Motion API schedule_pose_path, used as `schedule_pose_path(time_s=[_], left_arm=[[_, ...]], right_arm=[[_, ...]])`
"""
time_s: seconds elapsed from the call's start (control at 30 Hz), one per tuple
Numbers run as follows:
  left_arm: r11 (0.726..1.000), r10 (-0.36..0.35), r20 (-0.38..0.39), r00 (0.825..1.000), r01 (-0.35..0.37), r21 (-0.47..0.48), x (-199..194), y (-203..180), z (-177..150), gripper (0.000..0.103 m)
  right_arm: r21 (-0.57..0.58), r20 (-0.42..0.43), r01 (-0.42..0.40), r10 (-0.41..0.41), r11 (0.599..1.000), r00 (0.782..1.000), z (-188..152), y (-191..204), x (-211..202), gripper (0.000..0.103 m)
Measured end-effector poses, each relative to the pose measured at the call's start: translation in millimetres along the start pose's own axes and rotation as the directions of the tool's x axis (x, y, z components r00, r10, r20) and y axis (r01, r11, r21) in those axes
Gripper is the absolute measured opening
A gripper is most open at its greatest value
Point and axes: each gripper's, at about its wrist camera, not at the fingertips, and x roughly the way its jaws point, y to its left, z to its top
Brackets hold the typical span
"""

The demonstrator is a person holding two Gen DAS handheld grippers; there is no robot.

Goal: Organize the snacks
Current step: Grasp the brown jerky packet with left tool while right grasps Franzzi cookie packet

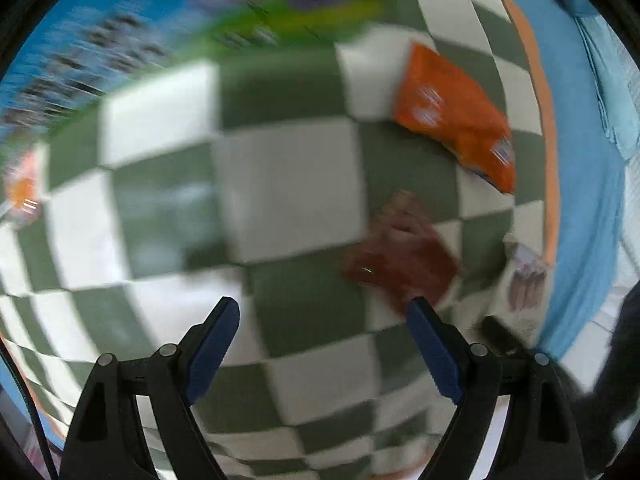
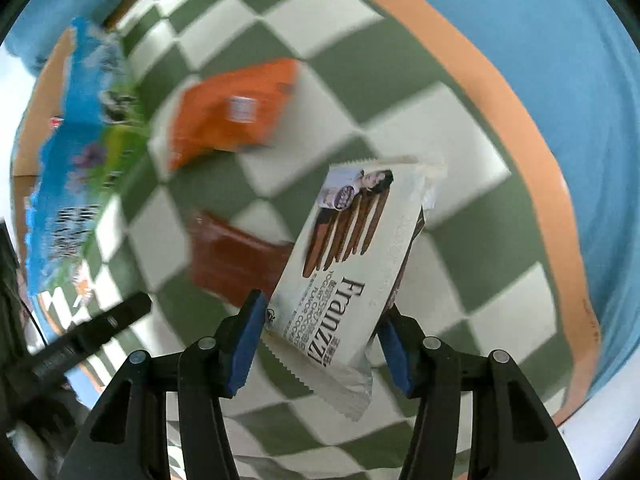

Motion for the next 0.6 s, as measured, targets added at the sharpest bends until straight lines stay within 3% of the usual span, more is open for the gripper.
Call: schedule_pose_path(time_s=[0.07,0.13,0.27,0.37,0.5,0.57,0.6], left_arm=[[0.994,-0.083,-0.063,0.995,0.078,-0.077,17,-9,2,0.086],[0.971,-0.174,-0.105,0.979,0.152,-0.184,31,-12,4,0.086],[0.928,-0.223,-0.121,0.967,0.172,-0.331,50,-21,21,0.086],[0.925,-0.174,-0.139,0.975,0.113,-0.362,63,-29,23,0.086],[0.958,-0.062,-0.165,0.984,0.012,-0.287,70,-52,28,0.081],[0.981,0.026,-0.152,0.988,-0.055,-0.187,69,-68,25,0.060],[0.988,0.057,-0.143,0.988,-0.077,-0.133,68,-74,22,0.058]], right_arm=[[0.011,-0.014,0.011,-0.011,1.000,1.000,1,-21,5,0.058],[0.017,-0.030,0.024,-0.024,1.000,0.999,0,-30,11,0.059],[0.063,-0.051,-0.006,0.009,0.998,0.999,-4,-46,16,0.059],[0.112,-0.039,-0.045,0.050,0.993,0.998,-2,-62,10,0.065],[0.148,-0.033,-0.062,0.067,0.987,0.997,6,-75,7,0.066],[0.163,-0.038,-0.064,0.071,0.985,0.997,9,-77,11,0.066],[0.168,-0.042,-0.061,0.069,0.984,0.997,12,-78,11,0.066]])
